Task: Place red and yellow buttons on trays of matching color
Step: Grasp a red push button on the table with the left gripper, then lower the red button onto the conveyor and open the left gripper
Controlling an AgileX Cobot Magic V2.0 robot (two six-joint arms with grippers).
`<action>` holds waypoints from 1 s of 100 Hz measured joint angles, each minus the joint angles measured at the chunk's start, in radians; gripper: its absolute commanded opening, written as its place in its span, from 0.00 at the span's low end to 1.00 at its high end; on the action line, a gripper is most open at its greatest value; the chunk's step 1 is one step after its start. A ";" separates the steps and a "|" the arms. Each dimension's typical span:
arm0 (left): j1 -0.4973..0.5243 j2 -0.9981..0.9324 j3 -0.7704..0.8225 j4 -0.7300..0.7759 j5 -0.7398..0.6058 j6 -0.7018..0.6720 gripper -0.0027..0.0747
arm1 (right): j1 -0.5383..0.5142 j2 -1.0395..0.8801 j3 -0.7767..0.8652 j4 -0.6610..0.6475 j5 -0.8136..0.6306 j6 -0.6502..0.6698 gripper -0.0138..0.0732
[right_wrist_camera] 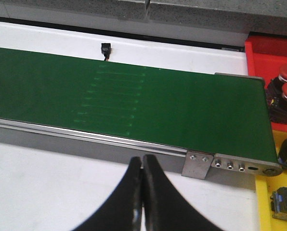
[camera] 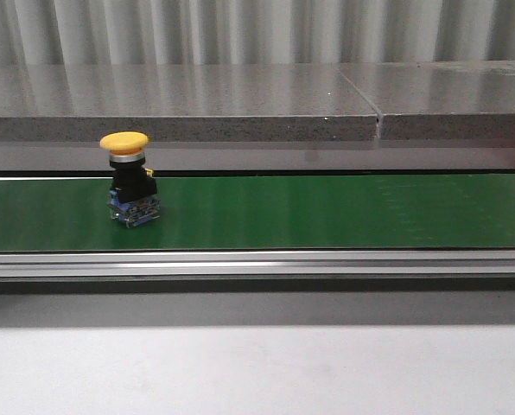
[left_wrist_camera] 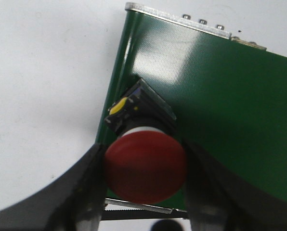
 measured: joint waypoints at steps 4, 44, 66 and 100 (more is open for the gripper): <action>0.000 0.000 0.000 -0.005 0.000 0.002 0.65 | 0.000 0.000 0.000 0.000 0.000 0.000 0.08; -0.003 -0.077 0.000 -0.117 -0.080 0.132 0.70 | 0.000 0.000 0.000 0.000 0.000 0.000 0.08; -0.044 -0.206 0.005 -0.149 -0.118 0.238 0.32 | 0.000 0.000 0.000 0.000 0.000 0.000 0.08; -0.195 -0.409 0.203 -0.149 -0.252 0.302 0.01 | 0.000 0.000 0.000 0.000 0.000 0.000 0.08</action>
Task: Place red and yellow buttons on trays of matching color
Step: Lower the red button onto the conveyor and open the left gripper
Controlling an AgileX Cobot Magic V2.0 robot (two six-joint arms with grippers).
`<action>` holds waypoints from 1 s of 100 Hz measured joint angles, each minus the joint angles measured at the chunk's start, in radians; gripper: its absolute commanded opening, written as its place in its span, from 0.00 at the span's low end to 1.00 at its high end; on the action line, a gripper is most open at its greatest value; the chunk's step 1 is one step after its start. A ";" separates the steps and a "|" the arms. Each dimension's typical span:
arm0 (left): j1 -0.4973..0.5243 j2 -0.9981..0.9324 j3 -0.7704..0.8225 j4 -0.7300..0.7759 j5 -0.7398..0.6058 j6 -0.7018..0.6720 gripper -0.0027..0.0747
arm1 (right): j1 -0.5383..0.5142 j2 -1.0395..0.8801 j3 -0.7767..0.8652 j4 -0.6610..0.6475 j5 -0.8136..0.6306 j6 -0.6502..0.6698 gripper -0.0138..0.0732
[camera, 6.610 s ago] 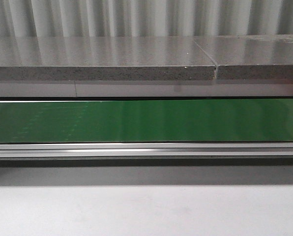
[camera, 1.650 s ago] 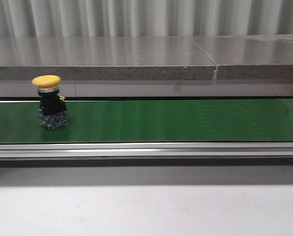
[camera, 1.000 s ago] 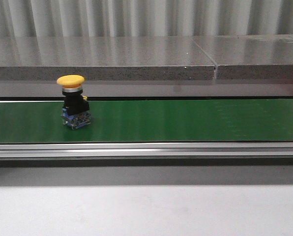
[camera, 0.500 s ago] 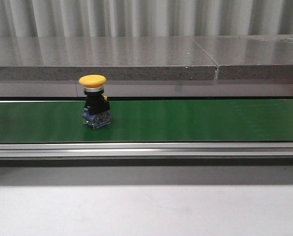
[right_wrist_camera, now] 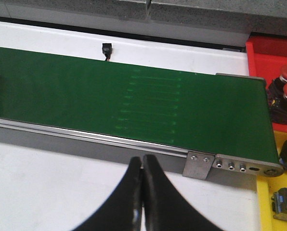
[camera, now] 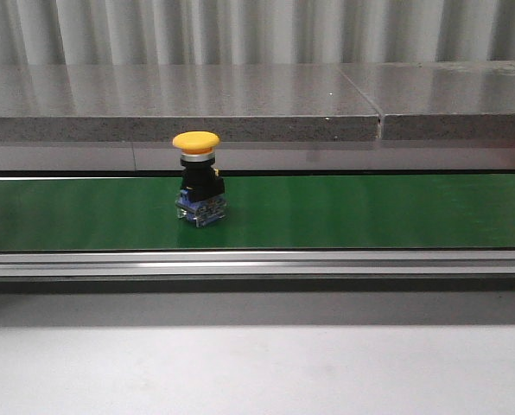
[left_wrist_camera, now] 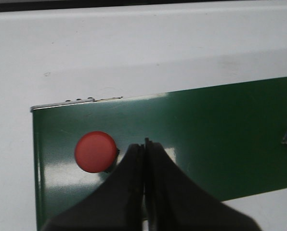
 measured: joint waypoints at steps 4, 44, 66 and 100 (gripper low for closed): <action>-0.027 -0.027 0.037 -0.001 -0.020 0.017 0.01 | 0.000 0.000 0.000 0.000 0.000 0.000 0.08; -0.210 -0.331 0.425 -0.006 -0.303 0.062 0.01 | 0.000 0.000 0.000 0.000 0.000 0.000 0.08; -0.223 -0.531 0.588 -0.030 -0.316 0.065 0.01 | 0.000 0.000 0.000 0.004 0.000 0.000 0.08; -0.223 -0.812 0.700 -0.036 -0.312 0.068 0.01 | 0.096 0.081 -0.059 0.010 0.021 0.000 0.08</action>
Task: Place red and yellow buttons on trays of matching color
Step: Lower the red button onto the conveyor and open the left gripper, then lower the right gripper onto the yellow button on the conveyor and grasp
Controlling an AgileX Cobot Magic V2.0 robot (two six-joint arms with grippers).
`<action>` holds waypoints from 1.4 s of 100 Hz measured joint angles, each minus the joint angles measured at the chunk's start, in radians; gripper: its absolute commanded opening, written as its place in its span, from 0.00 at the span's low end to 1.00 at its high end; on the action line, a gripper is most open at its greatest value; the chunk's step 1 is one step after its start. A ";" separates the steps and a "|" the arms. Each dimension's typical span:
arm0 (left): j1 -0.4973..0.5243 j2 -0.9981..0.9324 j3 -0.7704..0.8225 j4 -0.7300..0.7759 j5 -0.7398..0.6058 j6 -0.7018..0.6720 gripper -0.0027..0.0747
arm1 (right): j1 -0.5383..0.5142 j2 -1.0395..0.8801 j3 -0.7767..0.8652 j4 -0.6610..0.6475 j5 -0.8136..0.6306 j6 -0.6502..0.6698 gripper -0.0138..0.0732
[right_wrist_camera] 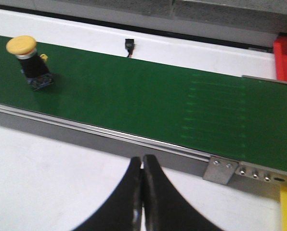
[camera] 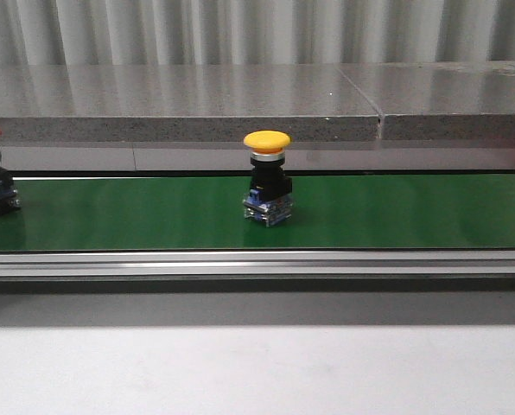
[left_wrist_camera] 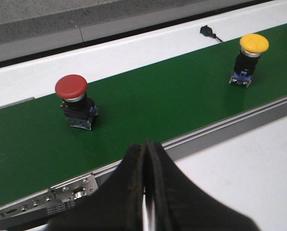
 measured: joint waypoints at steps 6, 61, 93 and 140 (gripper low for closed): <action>0.000 -0.022 0.001 0.000 0.000 0.000 0.01 | 0.034 0.060 -0.037 0.000 0.004 0.000 0.08; 0.000 -0.037 0.001 0.000 0.002 0.000 0.01 | 0.193 0.712 -0.517 0.007 0.143 0.000 0.88; 0.000 -0.037 0.001 0.000 0.002 0.000 0.01 | 0.193 1.003 -0.709 0.056 0.224 -0.002 0.87; 0.000 -0.037 0.001 0.000 0.002 0.002 0.01 | 0.193 1.270 -0.801 0.112 0.275 -0.102 0.80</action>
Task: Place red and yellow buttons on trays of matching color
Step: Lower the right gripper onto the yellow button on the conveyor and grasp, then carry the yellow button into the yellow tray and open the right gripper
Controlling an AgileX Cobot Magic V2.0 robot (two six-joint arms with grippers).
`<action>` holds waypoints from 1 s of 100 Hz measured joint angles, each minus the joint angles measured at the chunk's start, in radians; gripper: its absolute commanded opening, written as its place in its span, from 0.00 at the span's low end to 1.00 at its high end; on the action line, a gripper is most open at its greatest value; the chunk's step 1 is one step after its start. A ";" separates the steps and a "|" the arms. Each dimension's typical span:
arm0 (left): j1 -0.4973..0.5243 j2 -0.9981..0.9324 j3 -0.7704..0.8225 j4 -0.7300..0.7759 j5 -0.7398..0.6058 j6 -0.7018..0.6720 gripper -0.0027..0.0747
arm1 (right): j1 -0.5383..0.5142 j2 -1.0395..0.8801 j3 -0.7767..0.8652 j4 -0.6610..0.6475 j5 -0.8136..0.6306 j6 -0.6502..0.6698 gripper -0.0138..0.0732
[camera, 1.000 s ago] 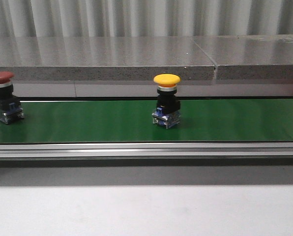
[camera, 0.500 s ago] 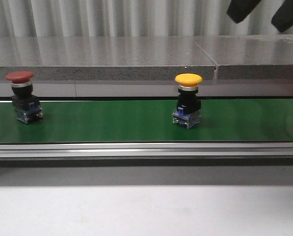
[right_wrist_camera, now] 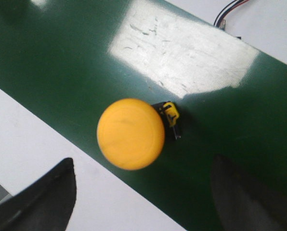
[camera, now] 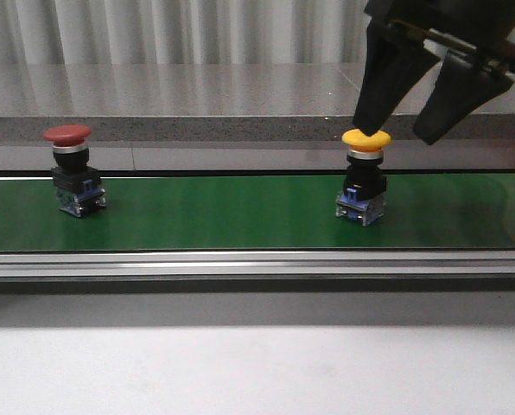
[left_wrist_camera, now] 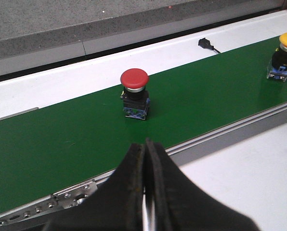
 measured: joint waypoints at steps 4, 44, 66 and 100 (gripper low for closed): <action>0.000 0.000 0.000 0.000 0.000 0.000 0.01 | 0.000 0.017 -0.002 0.000 0.000 -0.008 0.80; 0.000 0.000 0.000 0.000 0.000 0.000 0.01 | 0.000 0.075 -0.002 0.003 -0.072 -0.044 0.44; 0.000 0.000 0.000 0.000 0.001 0.000 0.01 | 0.000 0.075 -0.005 0.003 -0.080 -0.045 0.33; 0.000 0.000 0.002 0.000 0.001 0.000 0.01 | -0.024 -0.050 -0.005 -0.026 -0.080 0.088 0.33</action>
